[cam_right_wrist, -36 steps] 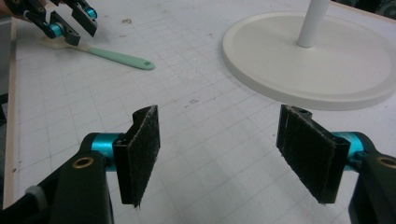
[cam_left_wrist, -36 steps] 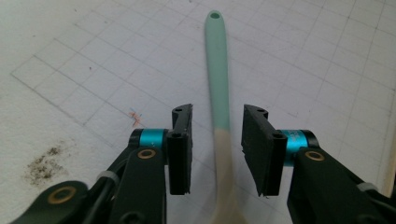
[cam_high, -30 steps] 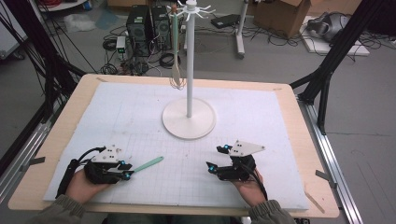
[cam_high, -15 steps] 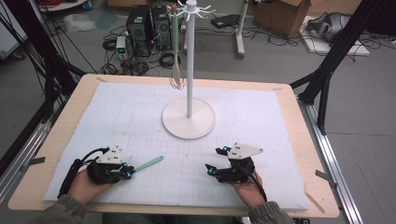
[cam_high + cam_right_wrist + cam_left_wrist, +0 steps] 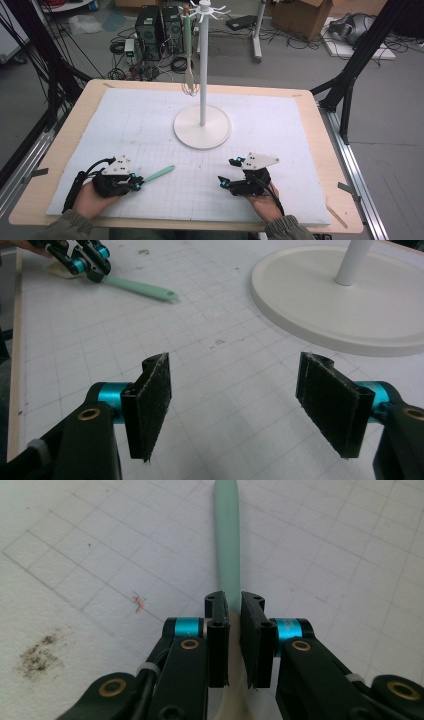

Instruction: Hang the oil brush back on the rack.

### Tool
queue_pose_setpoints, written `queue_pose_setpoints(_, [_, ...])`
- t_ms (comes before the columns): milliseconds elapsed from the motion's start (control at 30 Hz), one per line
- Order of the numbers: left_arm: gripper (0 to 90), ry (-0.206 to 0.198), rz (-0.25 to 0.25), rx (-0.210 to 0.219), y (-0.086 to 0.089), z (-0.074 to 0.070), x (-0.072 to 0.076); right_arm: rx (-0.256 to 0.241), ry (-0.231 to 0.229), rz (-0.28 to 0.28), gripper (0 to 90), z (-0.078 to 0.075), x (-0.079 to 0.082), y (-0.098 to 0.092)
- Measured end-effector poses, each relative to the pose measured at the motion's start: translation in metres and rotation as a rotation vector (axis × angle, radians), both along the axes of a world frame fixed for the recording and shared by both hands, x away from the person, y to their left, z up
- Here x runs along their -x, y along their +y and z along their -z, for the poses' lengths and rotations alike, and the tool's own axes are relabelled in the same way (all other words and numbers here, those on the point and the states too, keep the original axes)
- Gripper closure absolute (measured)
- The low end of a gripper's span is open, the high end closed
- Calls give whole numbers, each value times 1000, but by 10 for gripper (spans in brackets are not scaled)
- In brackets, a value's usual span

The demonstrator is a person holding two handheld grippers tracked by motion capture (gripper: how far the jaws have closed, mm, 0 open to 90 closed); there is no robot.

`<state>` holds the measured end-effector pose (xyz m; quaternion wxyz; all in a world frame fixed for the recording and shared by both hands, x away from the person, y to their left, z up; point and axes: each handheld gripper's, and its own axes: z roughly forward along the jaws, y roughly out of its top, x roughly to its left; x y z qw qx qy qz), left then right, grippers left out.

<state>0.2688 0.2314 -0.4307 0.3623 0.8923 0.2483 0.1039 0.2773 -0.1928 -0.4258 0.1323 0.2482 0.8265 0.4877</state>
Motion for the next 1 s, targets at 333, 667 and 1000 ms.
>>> queue_pose_setpoints(333, [818,-10,14,18,-1,-7,1,-5,11,-9,298,-1,1,4])
queue_pose_setpoints(667, [817,-32,30,54,-5,-22,1,-49,35,-32,296,-8,-1,8])
queue_pose_setpoints(1000, [818,-57,73,67,-21,-39,0,-71,59,-73,272,-16,-2,15])
